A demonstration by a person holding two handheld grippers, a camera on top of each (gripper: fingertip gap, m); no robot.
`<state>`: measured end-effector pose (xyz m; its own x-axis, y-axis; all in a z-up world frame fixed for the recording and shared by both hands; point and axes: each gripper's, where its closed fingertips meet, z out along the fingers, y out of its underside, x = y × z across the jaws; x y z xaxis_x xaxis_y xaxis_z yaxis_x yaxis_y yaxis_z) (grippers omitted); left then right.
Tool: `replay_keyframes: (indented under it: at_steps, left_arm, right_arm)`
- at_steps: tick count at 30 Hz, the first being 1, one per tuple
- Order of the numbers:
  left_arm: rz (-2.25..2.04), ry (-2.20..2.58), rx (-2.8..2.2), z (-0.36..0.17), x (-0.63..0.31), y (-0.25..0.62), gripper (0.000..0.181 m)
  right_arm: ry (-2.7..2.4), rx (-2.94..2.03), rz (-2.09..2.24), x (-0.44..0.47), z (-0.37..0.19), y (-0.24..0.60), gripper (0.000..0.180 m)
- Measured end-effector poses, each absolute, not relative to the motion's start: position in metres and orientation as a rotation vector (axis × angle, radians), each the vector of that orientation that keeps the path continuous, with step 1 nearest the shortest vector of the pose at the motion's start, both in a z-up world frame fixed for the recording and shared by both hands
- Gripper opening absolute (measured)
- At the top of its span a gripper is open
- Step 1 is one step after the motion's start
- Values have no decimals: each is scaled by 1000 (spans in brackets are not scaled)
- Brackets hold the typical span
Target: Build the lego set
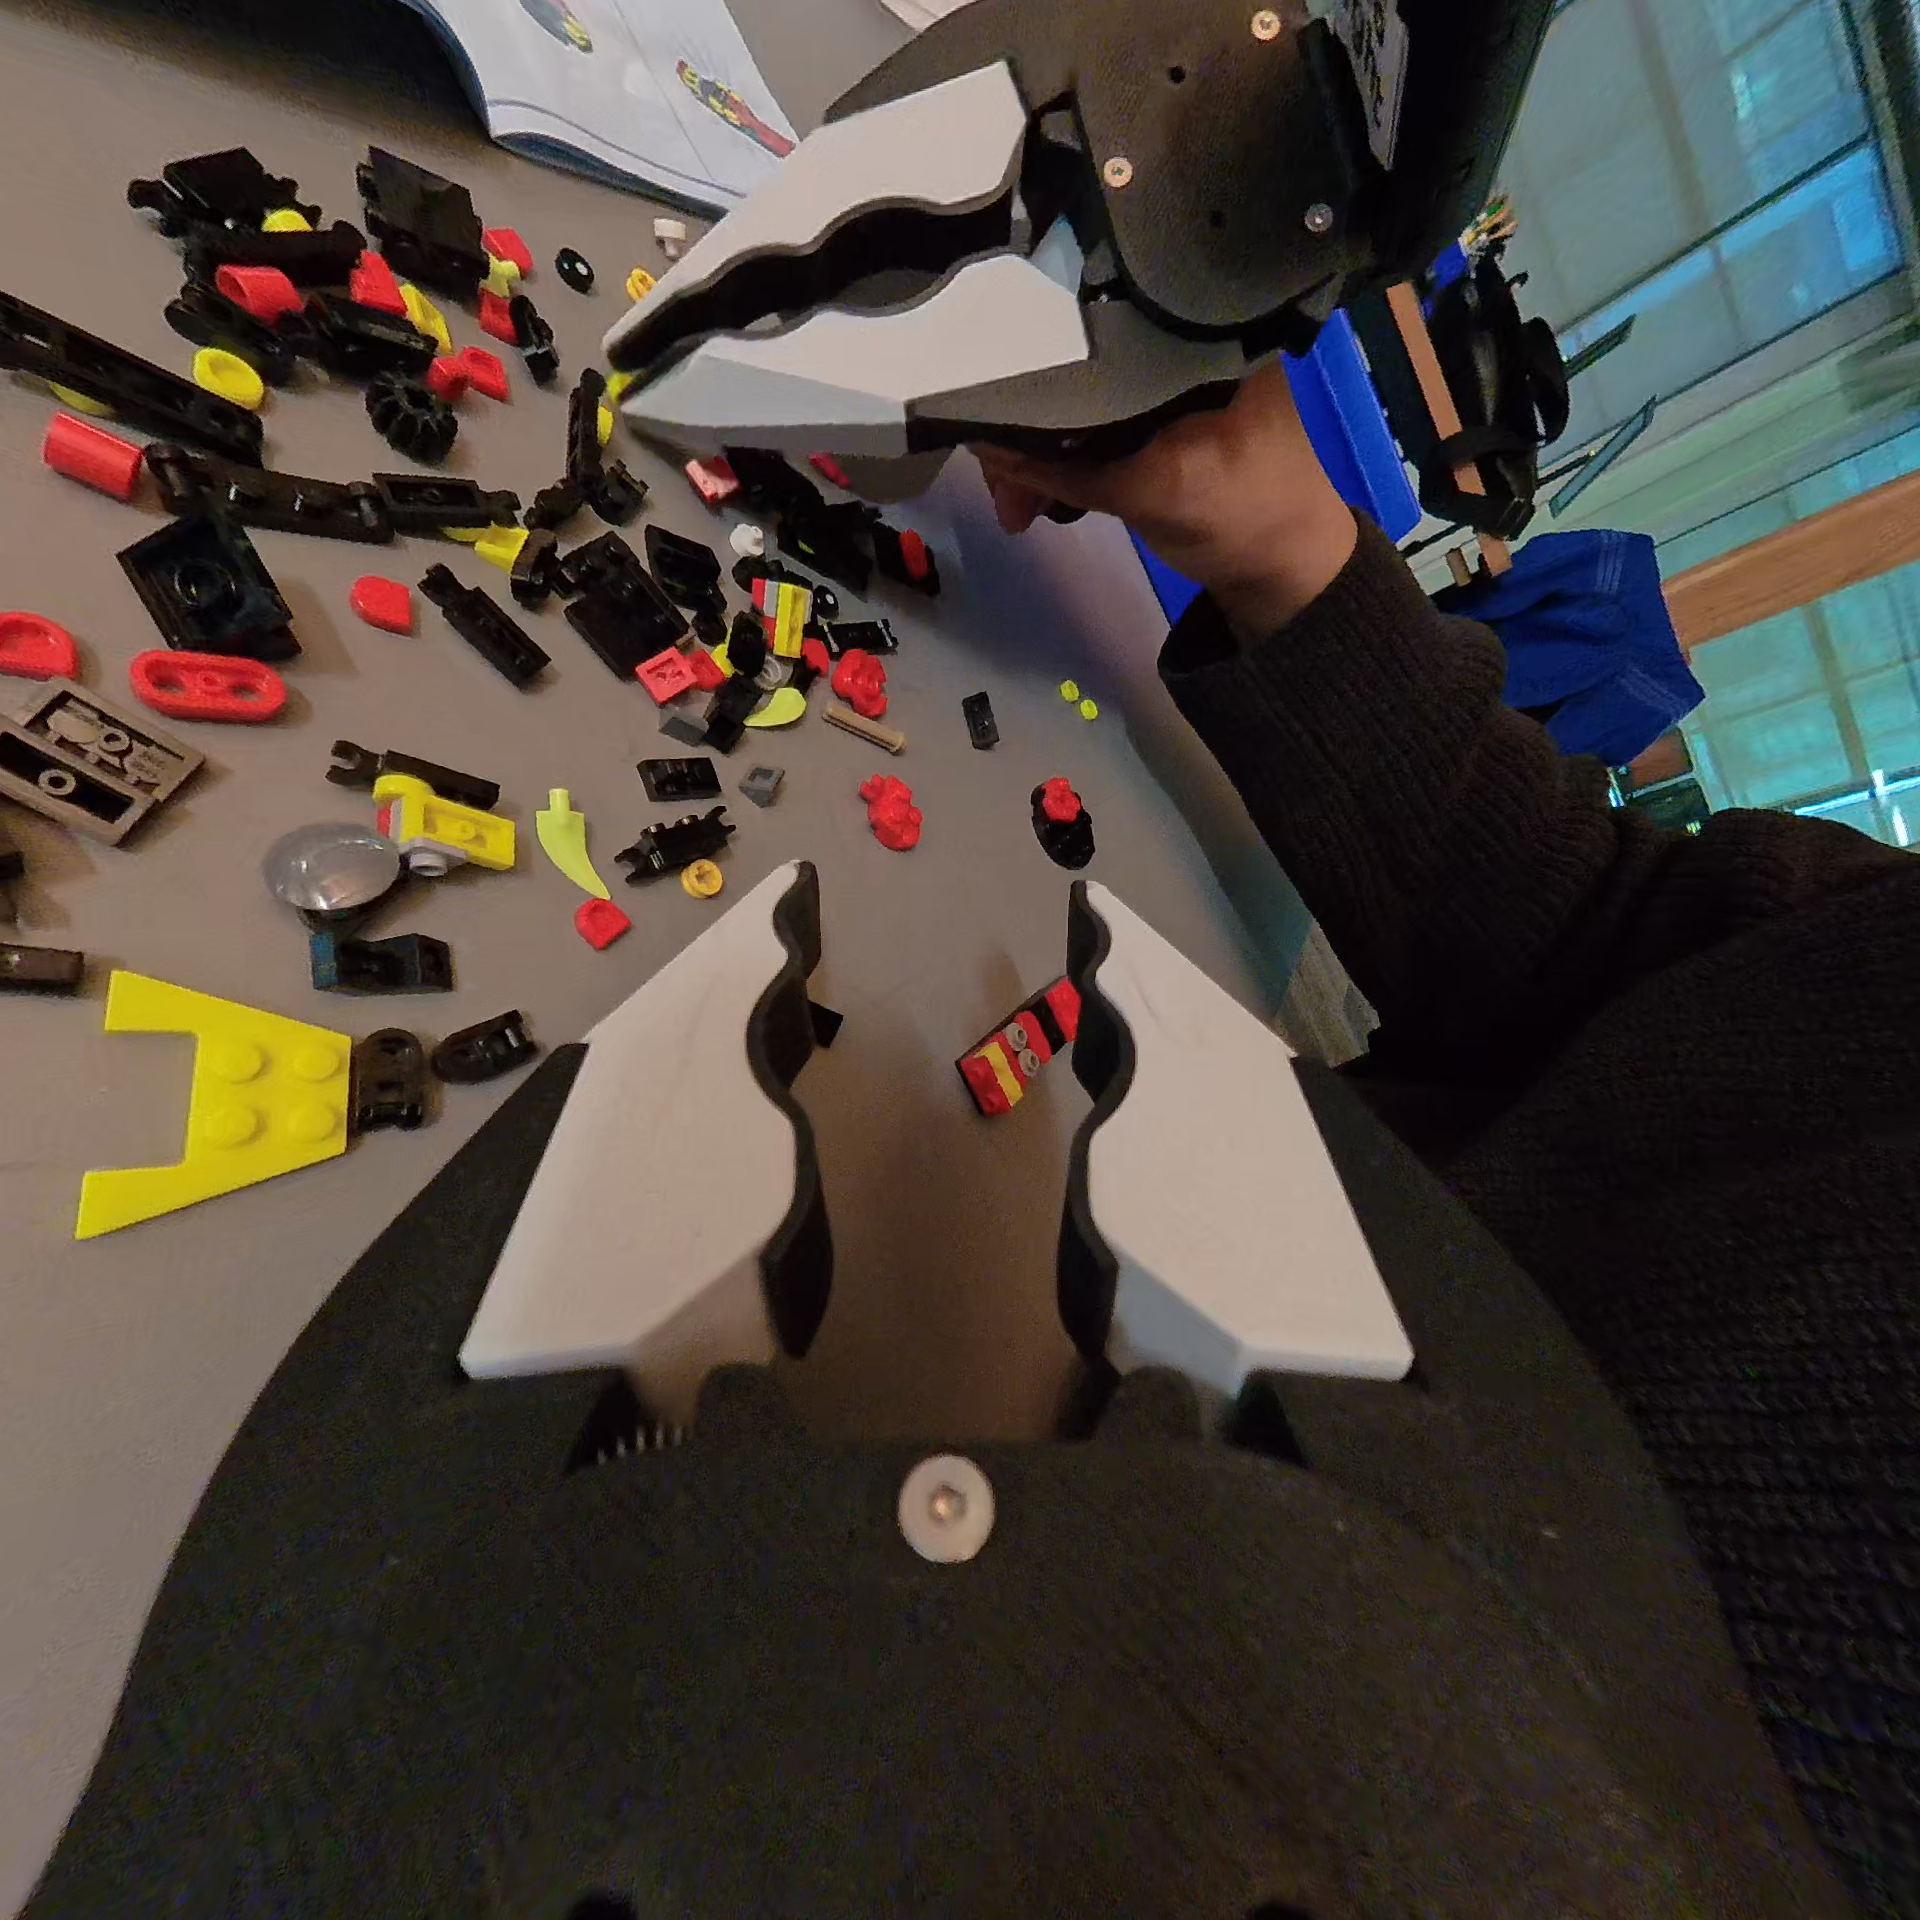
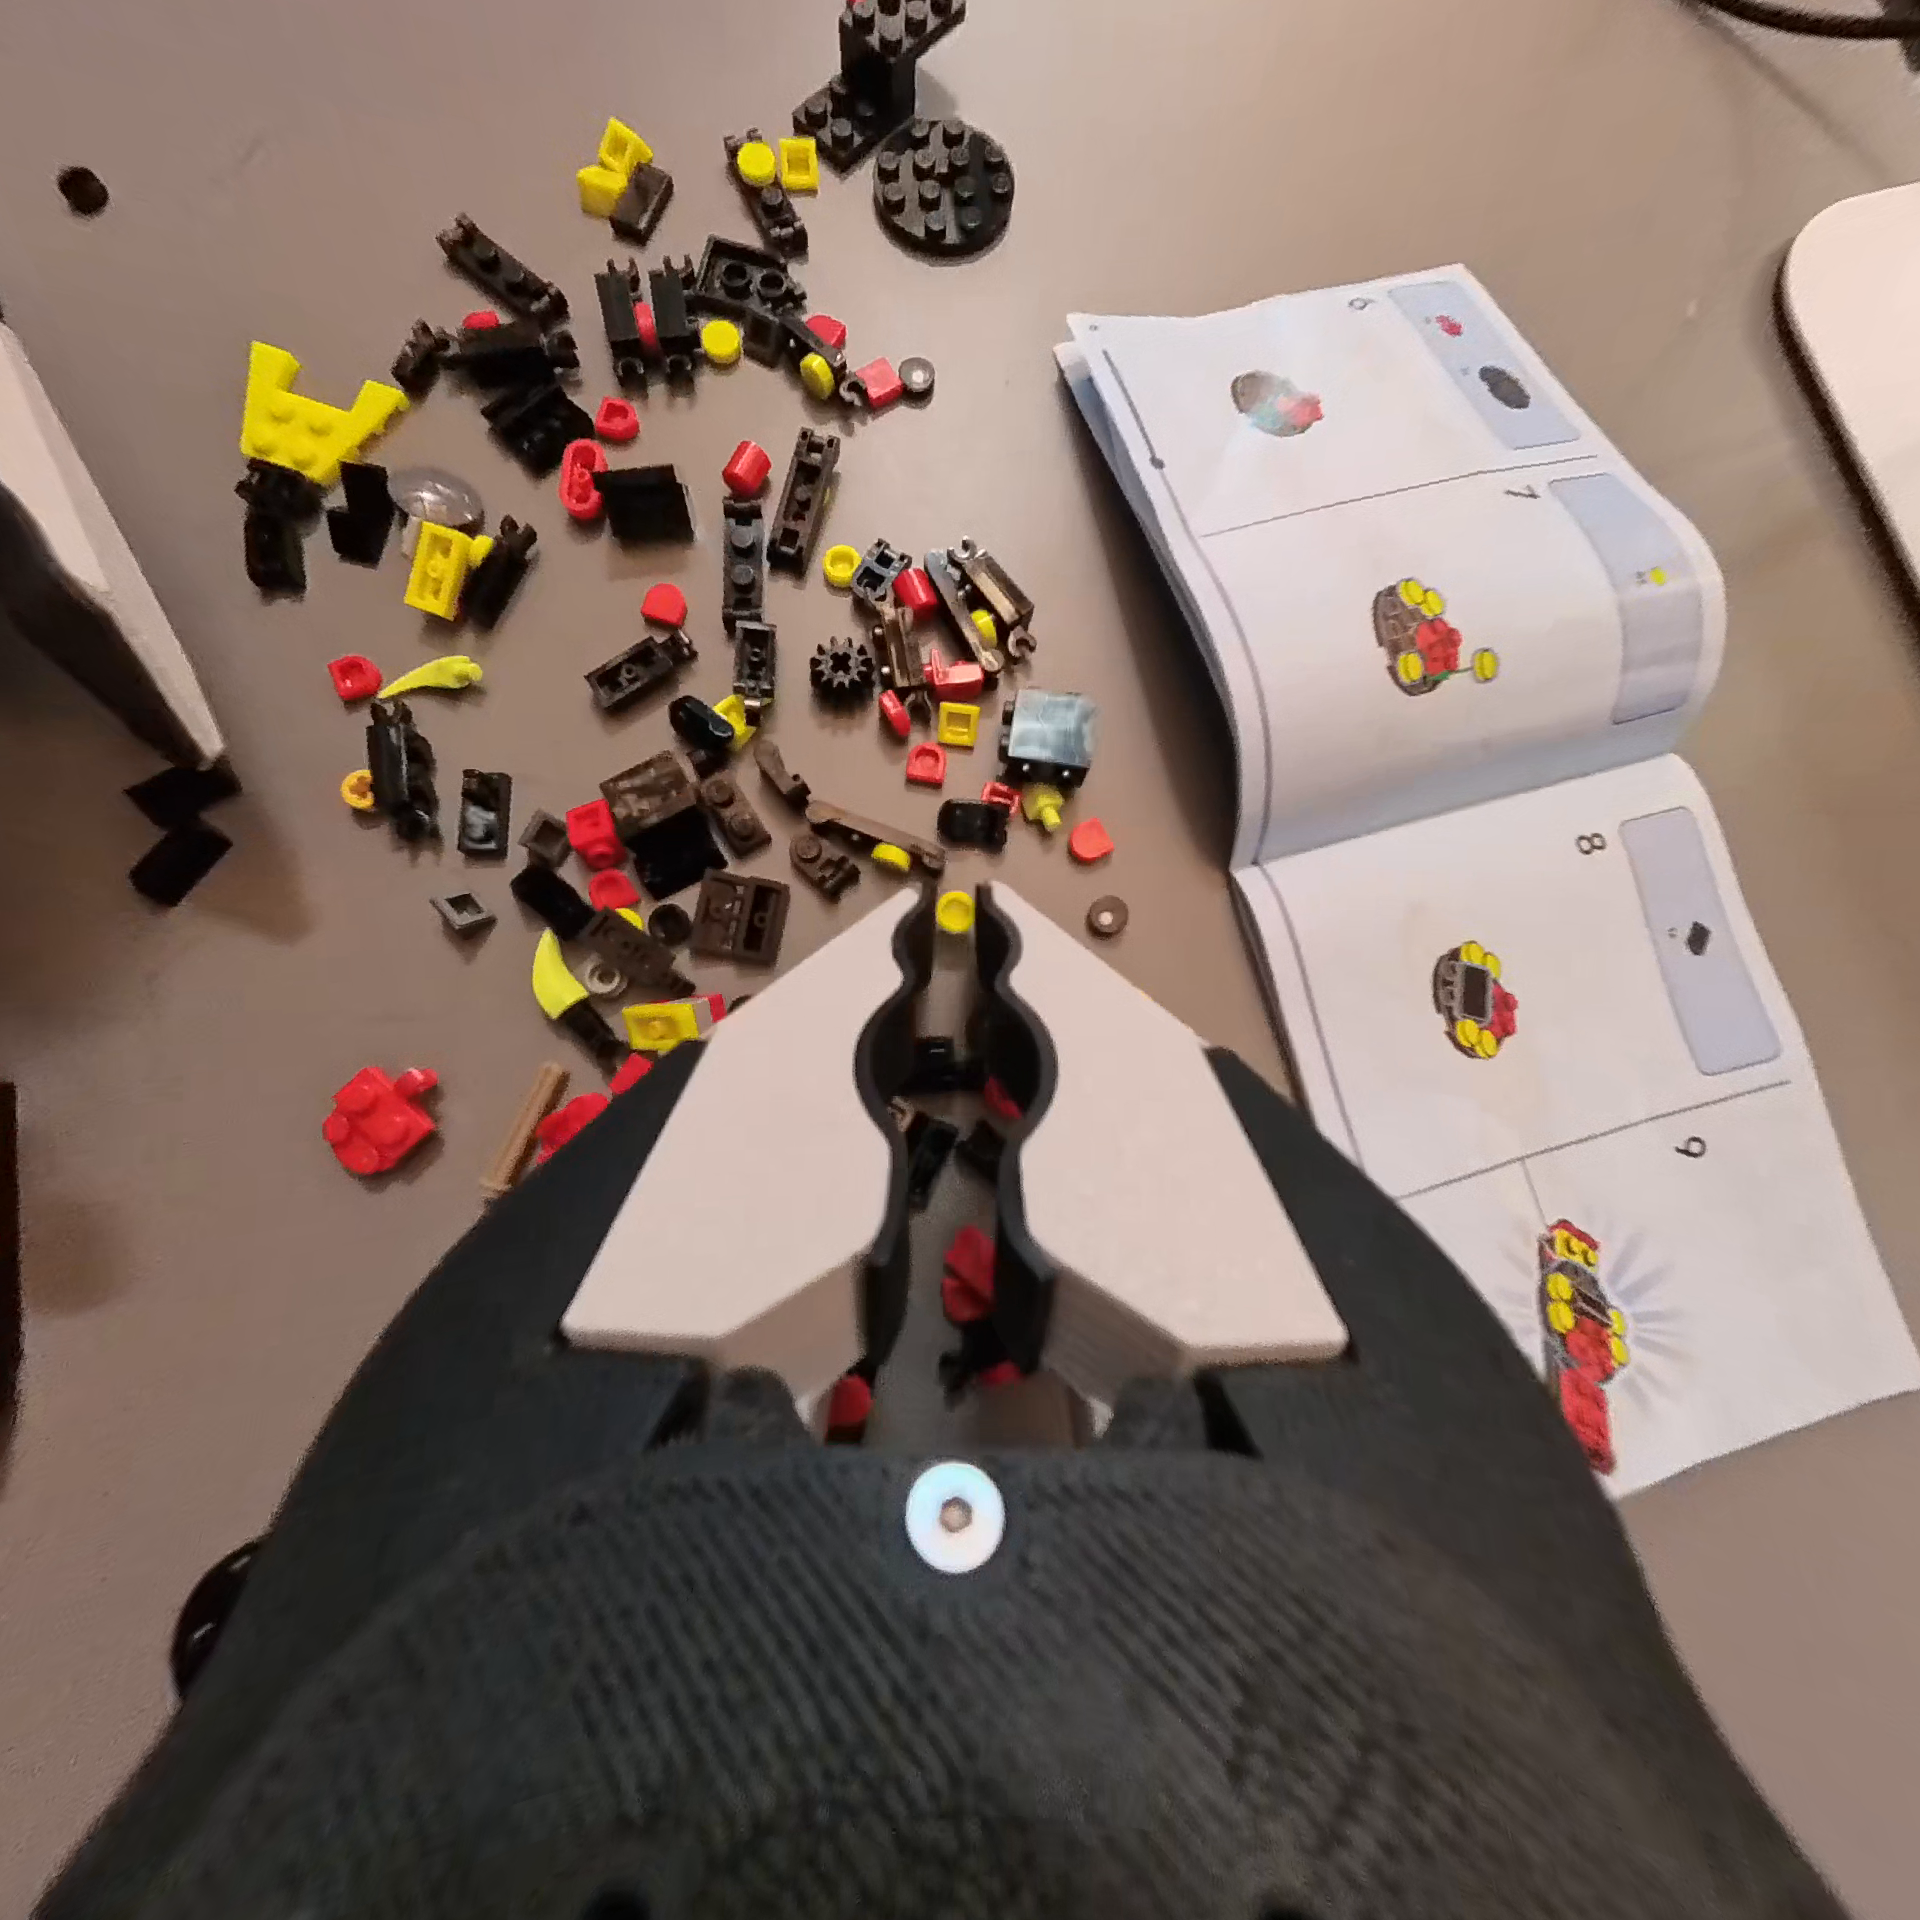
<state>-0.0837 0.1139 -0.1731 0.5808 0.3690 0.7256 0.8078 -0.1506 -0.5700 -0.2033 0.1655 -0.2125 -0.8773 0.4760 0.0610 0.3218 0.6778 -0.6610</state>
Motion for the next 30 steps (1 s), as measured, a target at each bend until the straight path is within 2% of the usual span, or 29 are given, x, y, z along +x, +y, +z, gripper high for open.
replay_keyframes:
  at_steps: [9, 14, 16, 22, 25, 28, 30]
  left_arm:
    - [-488, -964, -1747, -170, -86, 113, 42]
    - [-467, -949, -1770, -172, -86, 116, 41]
    - [-445, -920, -1796, -173, -84, 120, 41]
    - [-371, -871, -1894, -183, -81, 130, 39]
    - [-362, -861, -1913, -185, -82, 135, 38]
    - [-356, -847, -1926, -186, -83, 138, 37]
    - [-323, -852, -1944, -189, -87, 136, 35]
  right_arm:
    - [-2464, -895, 1095, -178, -148, 217, 5]
    - [-2355, -1135, 1320, -125, -148, 232, 6]
    - [-2373, -1220, 1233, -106, -167, 246, 5]
    - [-2418, -1149, 612, -73, -207, 300, 6]
    - [-2430, -1136, 609, -69, -214, 299, 6]
    - [-2341, -1110, 636, -75, -201, 303, 27]
    - [-2269, -1098, 694, -79, -185, 304, 28]
